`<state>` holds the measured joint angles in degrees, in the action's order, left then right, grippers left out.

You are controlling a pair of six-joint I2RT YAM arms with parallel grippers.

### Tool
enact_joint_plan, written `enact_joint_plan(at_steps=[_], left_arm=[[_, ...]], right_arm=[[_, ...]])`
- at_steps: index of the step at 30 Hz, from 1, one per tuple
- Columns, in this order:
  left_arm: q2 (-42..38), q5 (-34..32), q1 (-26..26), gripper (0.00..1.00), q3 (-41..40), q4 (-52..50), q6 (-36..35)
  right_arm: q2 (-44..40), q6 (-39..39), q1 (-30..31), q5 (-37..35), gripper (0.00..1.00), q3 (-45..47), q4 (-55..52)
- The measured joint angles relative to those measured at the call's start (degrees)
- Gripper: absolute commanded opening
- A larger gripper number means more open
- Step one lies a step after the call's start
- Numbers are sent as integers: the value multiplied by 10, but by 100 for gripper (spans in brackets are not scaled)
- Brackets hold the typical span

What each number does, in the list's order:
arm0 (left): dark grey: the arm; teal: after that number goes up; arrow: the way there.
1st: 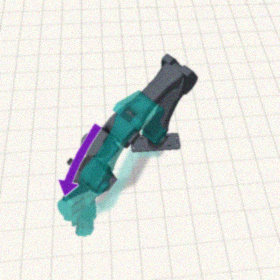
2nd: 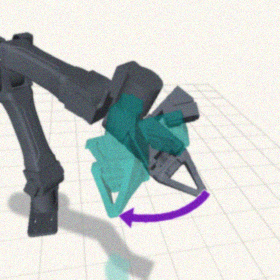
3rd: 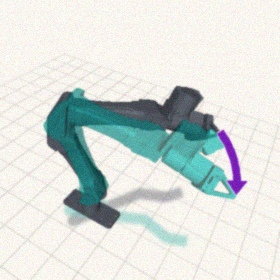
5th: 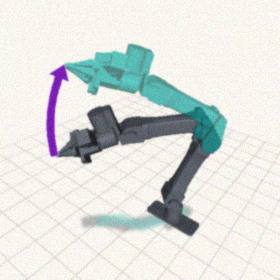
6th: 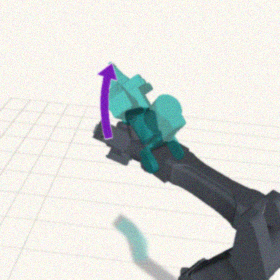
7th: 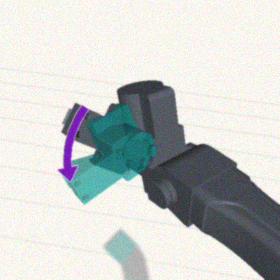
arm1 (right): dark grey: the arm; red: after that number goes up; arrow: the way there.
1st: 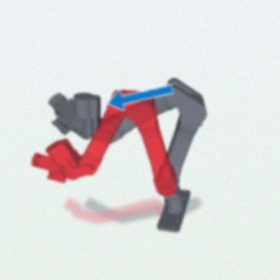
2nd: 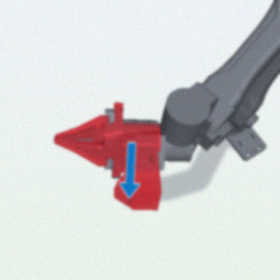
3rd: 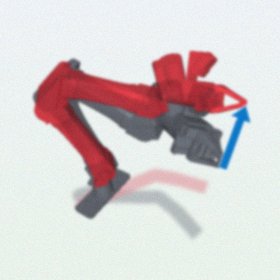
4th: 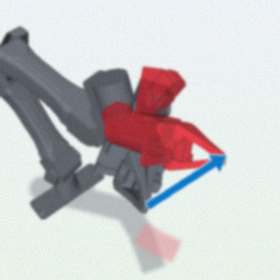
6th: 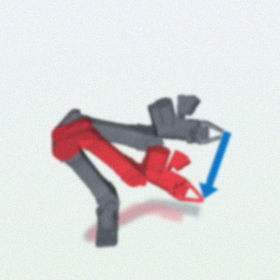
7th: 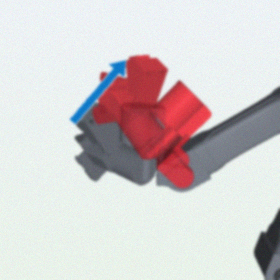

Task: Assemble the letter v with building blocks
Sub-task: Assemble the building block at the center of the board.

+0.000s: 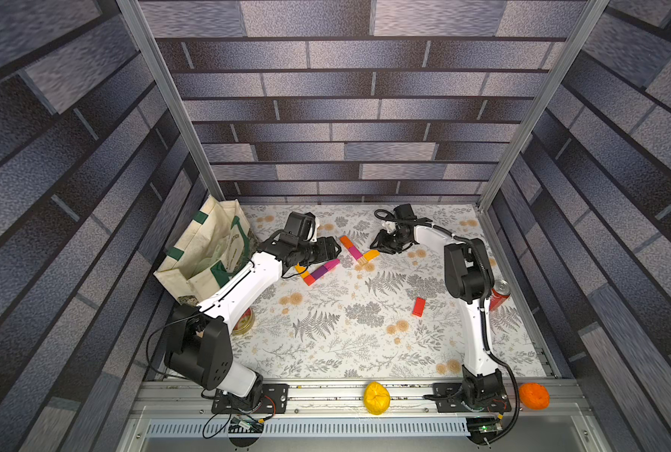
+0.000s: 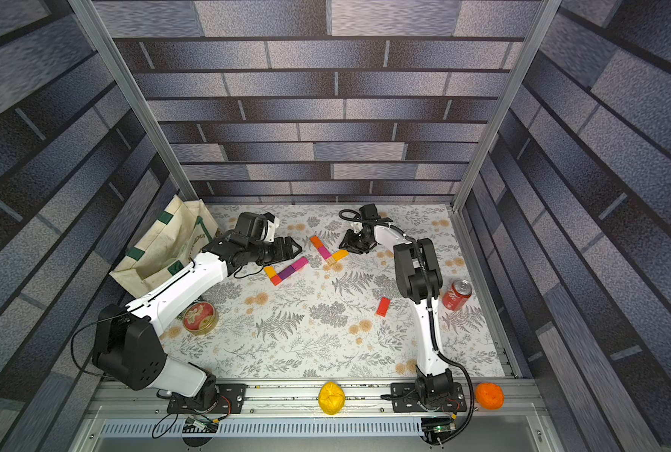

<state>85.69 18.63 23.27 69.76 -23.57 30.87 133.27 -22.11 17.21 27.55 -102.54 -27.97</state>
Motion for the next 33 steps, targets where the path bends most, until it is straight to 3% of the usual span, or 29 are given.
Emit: enact_joint_plan(at_steps=[10, 21, 27, 33], left_arm=[[0, -4, 0, 79, 2, -2, -5], [21, -6, 10, 75, 59, -38, -42], [76, -9, 40, 72, 155, -85, -82], [139, -32, 97, 73, 240, -139, -106]], right_arm=[[-6, 4, 0, 3, 70, -5, 3], [-52, 28, -9, -59, 75, -2, -68], [-189, 33, -13, -112, 76, 52, -80], [-368, 28, -17, -177, 79, 169, -73]])
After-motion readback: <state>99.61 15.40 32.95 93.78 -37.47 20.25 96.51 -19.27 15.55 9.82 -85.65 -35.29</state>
